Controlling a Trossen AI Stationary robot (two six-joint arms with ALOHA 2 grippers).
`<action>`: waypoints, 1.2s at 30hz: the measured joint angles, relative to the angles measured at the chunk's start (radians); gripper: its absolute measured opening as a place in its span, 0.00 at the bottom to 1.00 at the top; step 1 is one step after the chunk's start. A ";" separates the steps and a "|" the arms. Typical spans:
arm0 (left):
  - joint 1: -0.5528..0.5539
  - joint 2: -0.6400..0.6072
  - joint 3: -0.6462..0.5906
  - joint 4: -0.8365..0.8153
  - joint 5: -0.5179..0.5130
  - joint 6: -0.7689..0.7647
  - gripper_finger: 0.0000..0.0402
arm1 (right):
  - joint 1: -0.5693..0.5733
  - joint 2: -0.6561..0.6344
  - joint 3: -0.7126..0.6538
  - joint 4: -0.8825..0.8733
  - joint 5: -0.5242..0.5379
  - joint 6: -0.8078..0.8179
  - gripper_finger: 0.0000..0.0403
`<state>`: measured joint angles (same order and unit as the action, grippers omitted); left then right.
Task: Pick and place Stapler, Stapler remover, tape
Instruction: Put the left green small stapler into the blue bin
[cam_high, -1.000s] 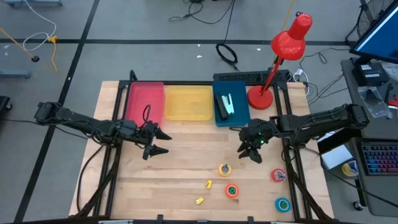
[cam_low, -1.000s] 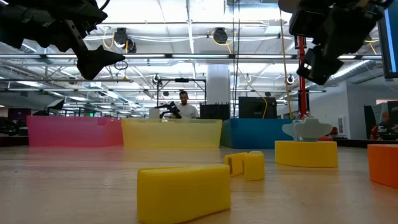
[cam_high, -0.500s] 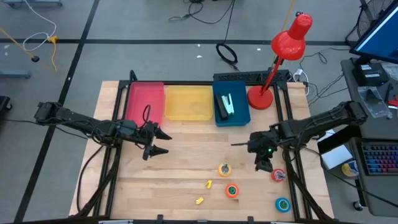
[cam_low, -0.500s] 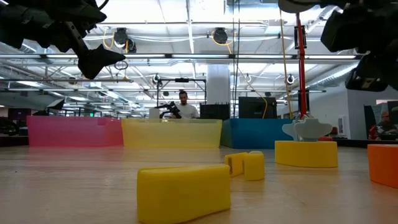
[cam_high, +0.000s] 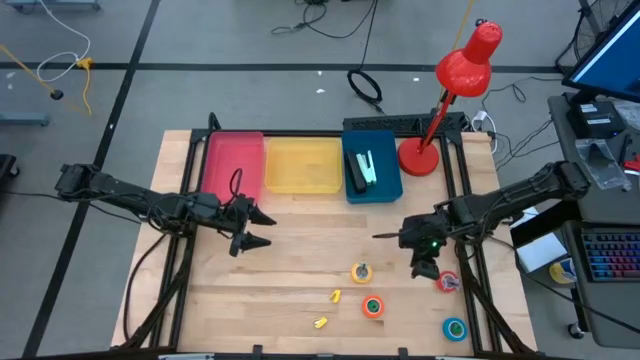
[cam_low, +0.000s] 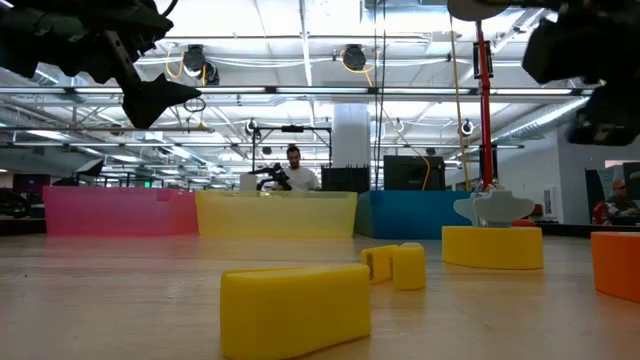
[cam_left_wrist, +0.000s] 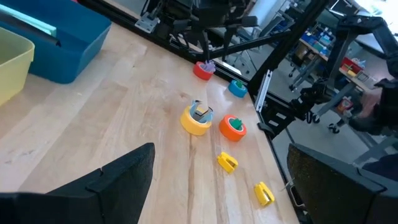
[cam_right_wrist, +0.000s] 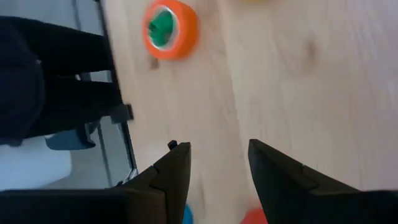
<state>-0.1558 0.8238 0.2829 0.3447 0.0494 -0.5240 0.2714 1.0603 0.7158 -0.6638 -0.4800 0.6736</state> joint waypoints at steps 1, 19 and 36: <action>0.000 0.000 0.000 0.000 0.000 0.005 0.90 | 0.000 0.000 0.000 -0.027 -0.017 0.030 0.37; 0.000 0.000 0.000 0.009 0.000 0.040 0.90 | -0.001 0.000 0.000 0.177 -0.065 0.034 0.37; 0.000 0.000 0.000 0.028 -0.001 -0.060 0.90 | 0.039 0.051 0.002 0.631 -0.040 -0.125 0.36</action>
<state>-0.1558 0.8236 0.2829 0.3723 0.0488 -0.5842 0.3104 1.1110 0.7174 -0.0326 -0.5201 0.5483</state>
